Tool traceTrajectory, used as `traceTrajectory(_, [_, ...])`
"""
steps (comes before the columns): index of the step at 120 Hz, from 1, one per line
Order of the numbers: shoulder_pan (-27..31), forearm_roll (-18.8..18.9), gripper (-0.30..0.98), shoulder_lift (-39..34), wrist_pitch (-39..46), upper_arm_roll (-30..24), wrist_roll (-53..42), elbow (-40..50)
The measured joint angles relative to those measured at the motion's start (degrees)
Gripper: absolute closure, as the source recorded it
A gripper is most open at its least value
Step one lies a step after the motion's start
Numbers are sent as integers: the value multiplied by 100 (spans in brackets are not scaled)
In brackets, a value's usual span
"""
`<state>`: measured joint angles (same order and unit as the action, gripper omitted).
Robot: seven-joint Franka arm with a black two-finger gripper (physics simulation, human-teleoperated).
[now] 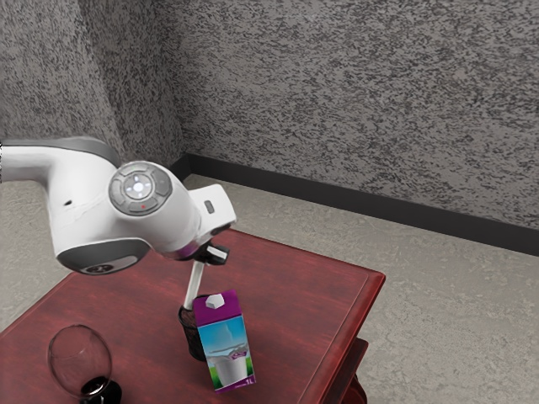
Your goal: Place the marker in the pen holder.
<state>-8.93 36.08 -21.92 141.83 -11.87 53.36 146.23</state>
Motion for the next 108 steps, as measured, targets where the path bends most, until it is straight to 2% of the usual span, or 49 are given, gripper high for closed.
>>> traceTrajectory(19, [52,51,78,160,60,8,214,-47])
traceTrajectory(43, [50,-50,35,173,130,4,320,-49])
traceTrajectory(53, [73,-65,24,174,123,6,341,-73])
traceTrajectory(65, [481,-99,15,226,-41,108,353,-586])
traceTrajectory(69, [578,-258,13,353,-226,180,309,-1056])
traceTrajectory(80, [952,-1321,8,1020,-1255,316,-53,-2951])
traceTrajectory(86, [1022,-1742,7,1214,-1924,355,-306,-3682])
traceTrajectory(97, [1048,-2292,4,1571,-3043,577,-866,-4685])
traceTrajectory(108, [1133,-2584,3,1976,-3961,652,-1394,-5579])
